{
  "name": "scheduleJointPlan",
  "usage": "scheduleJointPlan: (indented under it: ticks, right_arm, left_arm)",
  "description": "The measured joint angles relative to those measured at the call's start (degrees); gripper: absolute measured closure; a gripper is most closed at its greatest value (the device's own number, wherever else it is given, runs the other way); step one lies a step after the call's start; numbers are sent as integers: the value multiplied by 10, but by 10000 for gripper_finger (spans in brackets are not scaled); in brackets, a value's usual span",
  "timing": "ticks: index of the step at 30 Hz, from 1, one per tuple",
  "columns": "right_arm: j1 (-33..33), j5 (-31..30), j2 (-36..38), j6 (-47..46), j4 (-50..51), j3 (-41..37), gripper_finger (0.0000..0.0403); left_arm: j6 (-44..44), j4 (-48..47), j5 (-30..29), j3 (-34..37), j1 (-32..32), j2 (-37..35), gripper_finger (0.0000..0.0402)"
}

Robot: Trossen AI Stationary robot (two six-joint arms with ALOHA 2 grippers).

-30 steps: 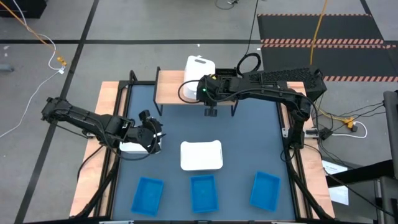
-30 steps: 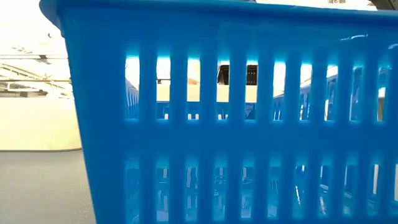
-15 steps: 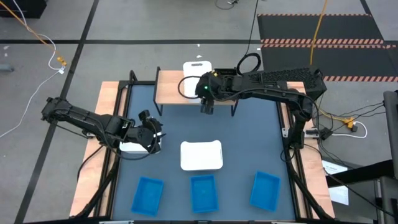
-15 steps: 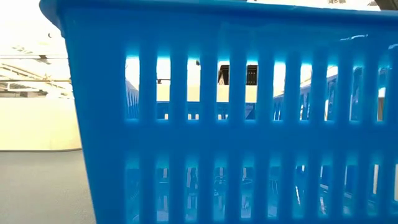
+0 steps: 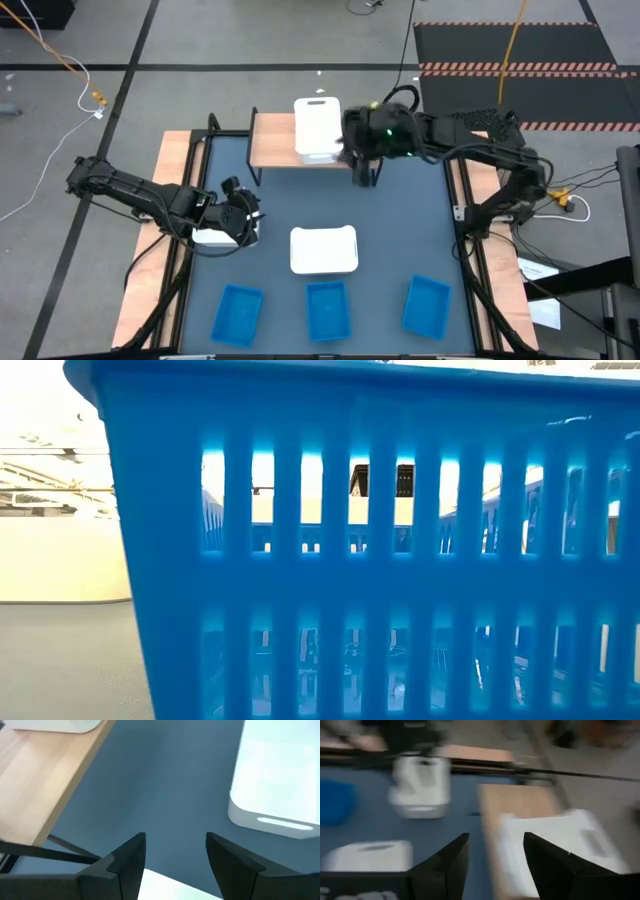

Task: Stack baskets on shelf by color
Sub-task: Stack the white bin on the white bin on the shelf

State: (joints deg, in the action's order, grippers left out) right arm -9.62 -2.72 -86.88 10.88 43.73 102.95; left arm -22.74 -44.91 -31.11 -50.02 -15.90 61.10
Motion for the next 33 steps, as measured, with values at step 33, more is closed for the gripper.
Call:
scheduleJointPlan:
  ticks: [33]
  right_arm:
    - [318,-30,-133,-378,-285,-297,223]
  left_arm:
    - [-100,123,17,0,-129,199,193]
